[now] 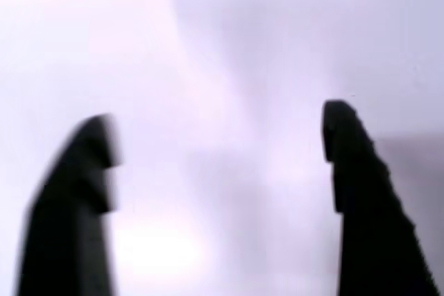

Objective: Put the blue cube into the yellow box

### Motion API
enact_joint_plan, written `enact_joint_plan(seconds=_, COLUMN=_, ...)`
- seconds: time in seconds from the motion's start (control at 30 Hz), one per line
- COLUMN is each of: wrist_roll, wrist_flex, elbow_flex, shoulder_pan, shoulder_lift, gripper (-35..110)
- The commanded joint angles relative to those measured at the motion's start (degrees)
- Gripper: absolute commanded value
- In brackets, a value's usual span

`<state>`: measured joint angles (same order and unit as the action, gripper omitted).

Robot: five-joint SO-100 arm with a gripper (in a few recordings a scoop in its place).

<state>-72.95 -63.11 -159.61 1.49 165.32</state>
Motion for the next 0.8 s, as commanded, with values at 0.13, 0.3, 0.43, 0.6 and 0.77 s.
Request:
enact_joint_plan(seconds=0.13, wrist_roll=10.2, wrist_flex=2.1, elbow_flex=32.0, shoulder_pan=7.0, shoulder_lift=-22.3, gripper=44)
enact_joint_plan(seconds=0.3, wrist_roll=17.5, wrist_flex=2.2, elbow_flex=49.7, shoulder_pan=10.5, shoulder_lift=-38.1, gripper=43)
enact_joint_plan(seconds=0.43, wrist_roll=19.8, wrist_flex=1.5, elbow_flex=58.7, shoulder_pan=13.4, shoulder_lift=-47.7, gripper=45)
enact_joint_plan(seconds=0.6, wrist_roll=24.5, wrist_flex=0.7, elbow_flex=68.6, shoulder_pan=16.7, shoulder_lift=-58.1, gripper=51)
enact_joint_plan(seconds=0.77, wrist_roll=29.7, wrist_flex=-1.9, elbow_flex=77.9, shoulder_pan=21.4, shoulder_lift=-66.7, gripper=53)
